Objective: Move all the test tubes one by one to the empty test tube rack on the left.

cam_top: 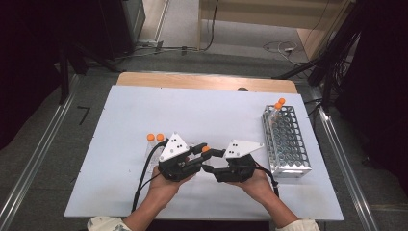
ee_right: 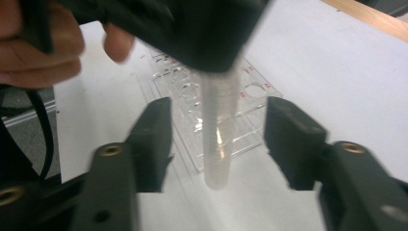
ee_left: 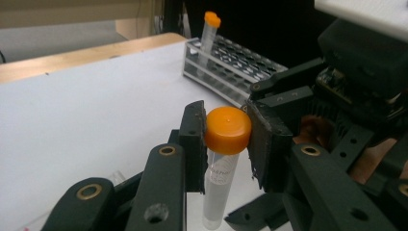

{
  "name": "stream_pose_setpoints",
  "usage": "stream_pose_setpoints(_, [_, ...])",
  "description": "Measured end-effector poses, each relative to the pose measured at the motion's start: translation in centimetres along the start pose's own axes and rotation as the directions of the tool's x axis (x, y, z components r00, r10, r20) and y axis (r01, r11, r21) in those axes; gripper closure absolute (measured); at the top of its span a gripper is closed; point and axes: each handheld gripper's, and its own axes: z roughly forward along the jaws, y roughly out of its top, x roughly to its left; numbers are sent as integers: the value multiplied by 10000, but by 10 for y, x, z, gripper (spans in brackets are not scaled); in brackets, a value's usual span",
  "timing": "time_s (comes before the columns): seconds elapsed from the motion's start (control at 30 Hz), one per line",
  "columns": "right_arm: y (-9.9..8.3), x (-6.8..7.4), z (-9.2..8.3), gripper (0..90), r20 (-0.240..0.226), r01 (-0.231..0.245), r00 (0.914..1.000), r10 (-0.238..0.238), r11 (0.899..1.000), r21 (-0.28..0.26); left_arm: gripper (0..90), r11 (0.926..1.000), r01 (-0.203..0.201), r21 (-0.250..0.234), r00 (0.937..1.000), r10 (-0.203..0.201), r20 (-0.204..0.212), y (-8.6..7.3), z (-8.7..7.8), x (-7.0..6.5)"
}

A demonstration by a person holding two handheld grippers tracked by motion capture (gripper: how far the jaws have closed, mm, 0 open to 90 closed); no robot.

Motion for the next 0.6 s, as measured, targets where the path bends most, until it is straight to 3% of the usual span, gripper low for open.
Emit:
stream_pose_setpoints(0.17, [0, -5, -3, 273, 89, -333, 9994, 333, 9994, 9, 703, 9983, 176, -562, 9993, -194, -314, 11, -15, 10])
stream_pose_setpoints(0.37, [-1, -10, -4, 262, 216, -513, 9985, 512, 9987, 24, 702, 9927, 430, -1124, 9945, -533, -904, 22, -35, 29])
stream_pose_setpoints(0.6, [-2, -10, -4, 266, 263, -581, 9980, 578, 9983, 99, 700, 9916, 416, -1227, 9814, -636, -1811, 23, -47, 49])
